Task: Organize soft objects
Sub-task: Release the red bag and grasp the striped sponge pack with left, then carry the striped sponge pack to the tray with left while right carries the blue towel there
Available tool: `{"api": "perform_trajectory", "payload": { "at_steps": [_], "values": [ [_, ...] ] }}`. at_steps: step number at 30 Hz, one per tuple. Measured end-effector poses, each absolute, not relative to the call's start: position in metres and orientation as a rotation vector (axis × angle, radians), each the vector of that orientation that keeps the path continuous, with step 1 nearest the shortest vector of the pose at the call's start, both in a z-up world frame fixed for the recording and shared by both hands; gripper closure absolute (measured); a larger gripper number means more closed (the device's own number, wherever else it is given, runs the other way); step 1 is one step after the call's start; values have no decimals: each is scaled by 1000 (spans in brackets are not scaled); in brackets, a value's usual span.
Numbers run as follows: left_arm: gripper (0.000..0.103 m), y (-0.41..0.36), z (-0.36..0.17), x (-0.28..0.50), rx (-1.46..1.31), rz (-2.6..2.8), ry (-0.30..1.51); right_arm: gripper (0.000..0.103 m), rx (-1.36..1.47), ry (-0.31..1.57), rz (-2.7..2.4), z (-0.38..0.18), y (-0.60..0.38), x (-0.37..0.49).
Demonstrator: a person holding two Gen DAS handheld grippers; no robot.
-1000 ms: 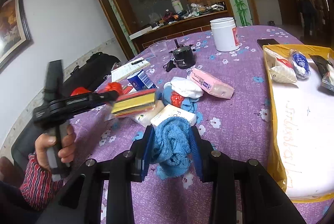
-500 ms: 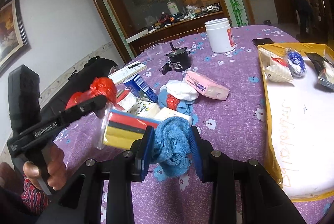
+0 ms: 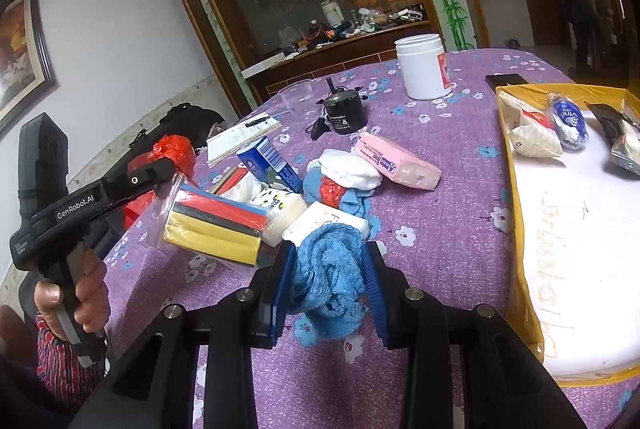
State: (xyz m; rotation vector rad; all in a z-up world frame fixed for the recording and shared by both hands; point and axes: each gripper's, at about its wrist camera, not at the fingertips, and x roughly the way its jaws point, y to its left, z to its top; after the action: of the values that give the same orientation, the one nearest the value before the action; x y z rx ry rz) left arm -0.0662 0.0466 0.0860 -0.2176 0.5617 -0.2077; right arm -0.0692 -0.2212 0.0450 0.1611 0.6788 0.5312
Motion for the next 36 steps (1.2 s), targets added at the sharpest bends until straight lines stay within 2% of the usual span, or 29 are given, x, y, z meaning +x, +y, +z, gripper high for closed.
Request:
{"api": "perform_trajectory", "payload": {
  "at_steps": [6,9,13,15,20,22,25,31,36],
  "values": [
    [69,50,81,-62,-218,-206,597,68,164,679,532,45,-221,-70],
    [61,52,74,-59,-218,-202,622,68,162,679,532,45,-221,-69],
    [60,57,67,-56,-198,-183,653,68,164,680,534,45,-222,-68],
    [49,59,62,-54,-182,-209,693,67,163,681,534,45,-222,-69],
    [41,45,48,-59,-22,-299,778,66,164,682,535,45,-222,-68],
    [40,34,44,-65,69,-302,774,66,163,684,536,45,-222,-69],
    [34,18,38,-69,172,-320,785,66,161,683,533,45,-222,-69],
    [34,14,22,-53,234,-335,842,66,160,685,530,45,-222,-69],
    [34,23,10,-32,170,-319,940,65,160,686,529,44,-223,-69]
  ]
}}
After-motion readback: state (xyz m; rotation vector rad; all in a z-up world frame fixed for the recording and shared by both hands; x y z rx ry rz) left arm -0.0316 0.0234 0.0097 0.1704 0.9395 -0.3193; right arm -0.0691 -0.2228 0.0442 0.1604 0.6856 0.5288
